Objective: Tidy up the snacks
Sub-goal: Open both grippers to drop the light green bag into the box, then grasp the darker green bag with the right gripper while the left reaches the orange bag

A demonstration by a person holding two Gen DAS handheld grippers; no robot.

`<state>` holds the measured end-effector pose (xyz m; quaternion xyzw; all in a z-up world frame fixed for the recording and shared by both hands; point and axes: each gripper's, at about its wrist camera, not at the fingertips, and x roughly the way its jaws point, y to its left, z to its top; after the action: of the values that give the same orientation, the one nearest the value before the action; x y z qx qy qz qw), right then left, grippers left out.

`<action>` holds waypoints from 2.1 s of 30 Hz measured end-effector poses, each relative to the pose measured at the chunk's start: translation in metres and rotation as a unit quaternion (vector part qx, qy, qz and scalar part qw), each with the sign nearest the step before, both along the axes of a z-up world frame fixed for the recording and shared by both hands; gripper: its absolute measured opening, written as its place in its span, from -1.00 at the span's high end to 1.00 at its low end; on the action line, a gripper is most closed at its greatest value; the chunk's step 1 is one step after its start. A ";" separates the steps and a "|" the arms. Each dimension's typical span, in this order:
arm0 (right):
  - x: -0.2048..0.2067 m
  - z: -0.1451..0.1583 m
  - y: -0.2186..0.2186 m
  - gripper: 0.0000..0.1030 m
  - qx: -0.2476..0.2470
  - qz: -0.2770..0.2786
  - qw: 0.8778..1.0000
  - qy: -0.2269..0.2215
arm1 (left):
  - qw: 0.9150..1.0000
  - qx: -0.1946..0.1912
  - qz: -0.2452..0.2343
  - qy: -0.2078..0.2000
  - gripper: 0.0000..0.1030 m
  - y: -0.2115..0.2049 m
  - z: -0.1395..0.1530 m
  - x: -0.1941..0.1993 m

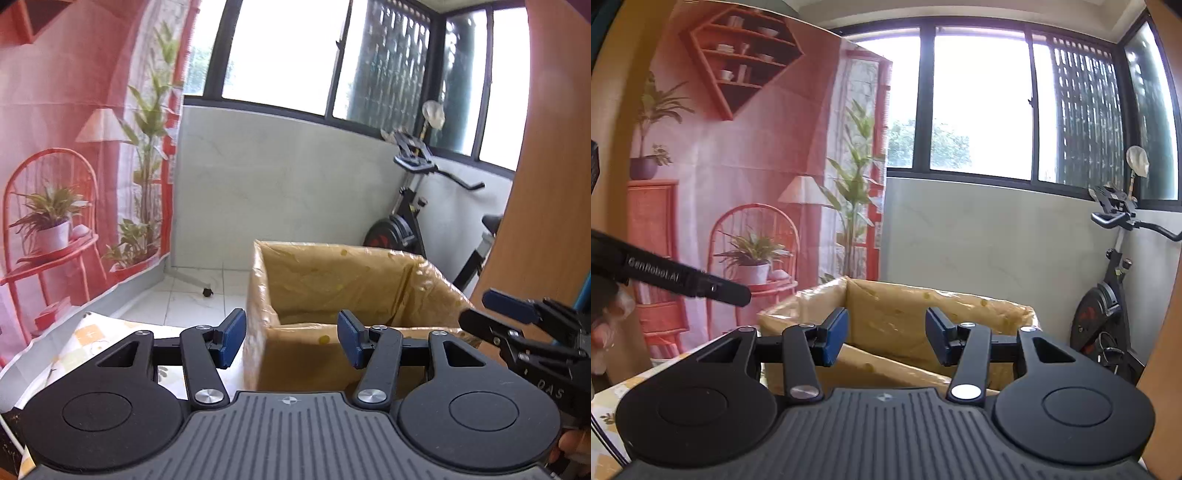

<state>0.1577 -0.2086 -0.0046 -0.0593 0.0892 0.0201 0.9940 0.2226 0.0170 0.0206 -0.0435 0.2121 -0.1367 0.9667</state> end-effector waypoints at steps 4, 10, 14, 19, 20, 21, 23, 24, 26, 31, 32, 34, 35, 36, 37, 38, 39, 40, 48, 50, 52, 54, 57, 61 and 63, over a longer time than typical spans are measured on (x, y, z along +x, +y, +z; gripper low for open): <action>-0.015 0.003 0.012 0.02 0.001 -0.002 1.000 -0.014 | 1.000 -0.007 0.012 -0.007 -0.14 0.012 0.009 -0.015; -0.051 -0.006 0.020 0.02 0.027 -0.016 0.999 -0.024 | 1.000 -0.014 0.009 0.020 -0.25 0.028 -0.009 -0.048; -0.070 -0.026 0.018 0.02 0.072 -0.042 0.996 -0.009 | 0.999 -0.011 0.029 0.041 -0.25 0.036 -0.035 -0.070; -0.089 -0.056 0.026 0.02 0.078 -0.064 0.995 0.018 | 0.996 -0.009 0.064 0.057 -0.25 0.042 -0.065 -0.092; -0.091 -0.062 0.028 0.02 0.074 -0.068 0.995 0.024 | 0.995 -0.015 0.072 0.062 -0.25 0.044 -0.071 -0.095; -0.093 -0.069 0.030 0.02 0.073 -0.073 0.994 0.030 | 0.994 -0.021 0.078 0.069 -0.25 0.045 -0.076 -0.097; -0.097 -0.081 0.033 0.02 0.077 -0.079 0.993 0.042 | 0.992 -0.031 0.084 0.083 -0.25 0.047 -0.089 -0.102; -0.100 -0.088 0.034 0.02 0.080 -0.085 0.992 0.046 | 0.991 -0.033 0.089 0.089 -0.25 0.047 -0.094 -0.102; -0.104 -0.102 0.035 0.02 0.078 -0.096 0.991 0.055 | 0.990 -0.031 0.096 0.098 -0.25 0.045 -0.105 -0.104; -0.106 -0.124 0.035 0.02 0.090 -0.103 0.987 0.085 | 0.986 -0.041 0.098 0.130 -0.25 0.042 -0.122 -0.103; -0.105 -0.124 0.035 0.02 0.089 -0.105 0.987 0.087 | 0.986 -0.041 0.095 0.134 -0.29 0.041 -0.124 -0.102; -0.104 -0.124 0.034 0.02 0.088 -0.110 0.986 0.088 | 0.984 -0.042 0.096 0.142 -0.39 0.040 -0.129 -0.103; -0.104 -0.124 0.034 0.02 0.088 -0.112 0.986 0.089 | 0.984 -0.047 0.096 0.146 -0.41 0.040 -0.131 -0.103; -0.104 -0.125 0.034 0.02 0.089 -0.114 0.985 0.090 | 0.983 -0.055 0.095 0.149 -0.41 0.042 -0.133 -0.103; -0.103 -0.125 0.034 0.02 0.089 -0.118 0.985 0.091 | 0.982 -0.064 0.092 0.154 -0.41 0.043 -0.134 -0.103; -0.103 -0.126 0.033 0.02 0.089 -0.121 0.984 0.093 | 0.981 -0.071 0.091 0.157 -0.41 0.043 -0.136 -0.102; -0.102 -0.127 0.034 0.02 0.091 -0.124 0.984 0.095 | 0.980 -0.078 0.089 0.158 -0.41 0.044 -0.137 -0.102; -0.102 -0.128 0.034 0.02 0.093 -0.125 0.983 0.096 | 0.980 -0.081 0.086 0.159 -0.43 0.043 -0.138 -0.101; -0.101 -0.134 0.030 0.02 0.100 -0.126 0.982 0.104 | 0.974 -0.091 0.082 0.188 -0.44 0.032 -0.154 -0.081; -0.100 -0.134 0.028 0.02 0.102 -0.127 0.981 0.105 | 0.972 -0.105 0.081 0.193 -0.47 0.031 -0.159 -0.077; -0.101 -0.135 0.027 0.02 0.104 -0.129 0.980 0.107 | 0.971 -0.117 0.083 0.191 -0.52 0.031 -0.161 -0.074; -0.101 -0.136 0.025 0.02 0.106 -0.131 0.980 0.109 | 0.970 -0.123 0.081 0.191 -0.52 0.029 -0.163 -0.071; -0.100 -0.138 0.024 0.02 0.108 -0.133 0.979 0.114 | 0.968 -0.137 0.075 0.195 -0.52 0.028 -0.163 -0.070; -0.100 -0.137 0.026 0.02 0.107 -0.133 0.979 0.113 | 0.969 -0.138 0.069 0.191 -0.52 0.025 -0.164 -0.071; -0.100 -0.137 0.026 0.02 0.107 -0.134 0.979 0.114 | 0.971 -0.137 0.066 0.186 -0.49 0.025 -0.164 -0.072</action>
<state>0.0579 -0.1830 -0.1419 0.0629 0.2067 -0.0970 0.9716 0.1510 0.0416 -0.1439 -0.2137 0.3642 -0.0894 0.9020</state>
